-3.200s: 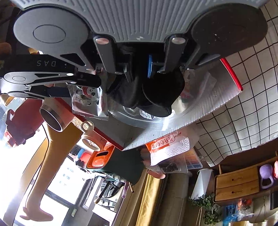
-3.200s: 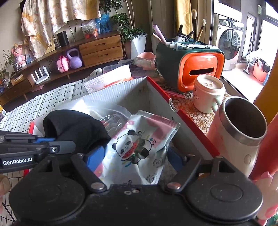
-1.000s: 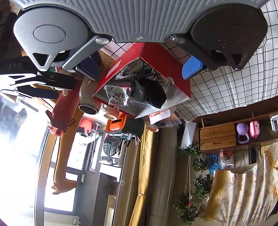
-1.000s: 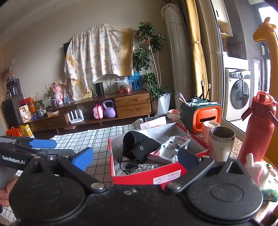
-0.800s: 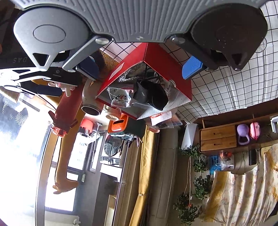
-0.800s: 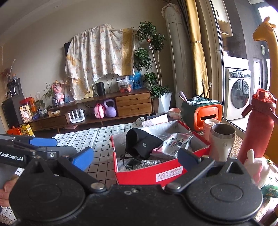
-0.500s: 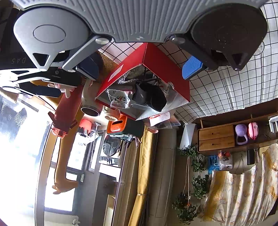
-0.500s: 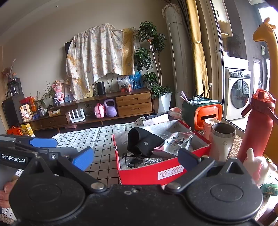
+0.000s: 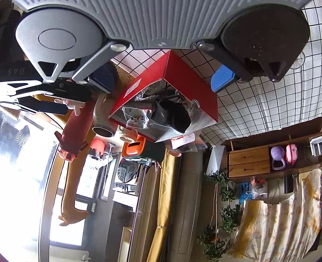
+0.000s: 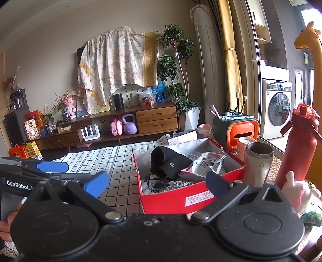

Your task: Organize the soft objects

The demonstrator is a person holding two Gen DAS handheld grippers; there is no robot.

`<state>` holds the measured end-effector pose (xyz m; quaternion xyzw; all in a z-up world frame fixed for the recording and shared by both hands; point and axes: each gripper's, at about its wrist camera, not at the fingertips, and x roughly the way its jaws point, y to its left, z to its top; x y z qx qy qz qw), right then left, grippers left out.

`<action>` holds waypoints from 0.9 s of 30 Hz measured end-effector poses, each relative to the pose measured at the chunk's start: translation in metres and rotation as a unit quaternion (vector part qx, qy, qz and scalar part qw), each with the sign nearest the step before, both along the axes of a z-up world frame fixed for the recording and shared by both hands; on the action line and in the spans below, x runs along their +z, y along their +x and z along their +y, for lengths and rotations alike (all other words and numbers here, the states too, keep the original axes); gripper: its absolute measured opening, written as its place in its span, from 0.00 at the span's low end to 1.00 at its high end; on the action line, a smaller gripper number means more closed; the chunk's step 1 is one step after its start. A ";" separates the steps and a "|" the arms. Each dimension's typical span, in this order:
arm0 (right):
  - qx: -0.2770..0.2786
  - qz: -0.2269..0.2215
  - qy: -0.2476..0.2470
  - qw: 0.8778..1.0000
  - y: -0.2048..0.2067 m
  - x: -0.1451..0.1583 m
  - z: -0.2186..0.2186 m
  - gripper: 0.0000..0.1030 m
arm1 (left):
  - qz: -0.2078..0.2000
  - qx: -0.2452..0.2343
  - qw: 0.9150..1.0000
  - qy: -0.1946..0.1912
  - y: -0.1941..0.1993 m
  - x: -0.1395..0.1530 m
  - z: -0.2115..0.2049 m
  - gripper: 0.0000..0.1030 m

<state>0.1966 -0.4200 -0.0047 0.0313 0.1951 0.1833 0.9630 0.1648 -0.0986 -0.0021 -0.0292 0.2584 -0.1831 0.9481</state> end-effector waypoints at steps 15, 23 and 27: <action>-0.001 0.000 0.003 1.000 0.000 -0.001 0.000 1.00 | -0.008 -0.002 1.000 -0.006 -0.007 0.000 0.002 1.00; 0.002 0.002 0.002 1.000 0.000 -0.001 0.002 1.00 | -0.002 -0.001 1.000 -0.013 -0.007 0.001 0.004 1.00; 0.004 0.002 0.002 1.000 0.000 -0.001 0.003 1.00 | -0.003 0.003 1.000 -0.014 -0.007 0.000 0.005 1.00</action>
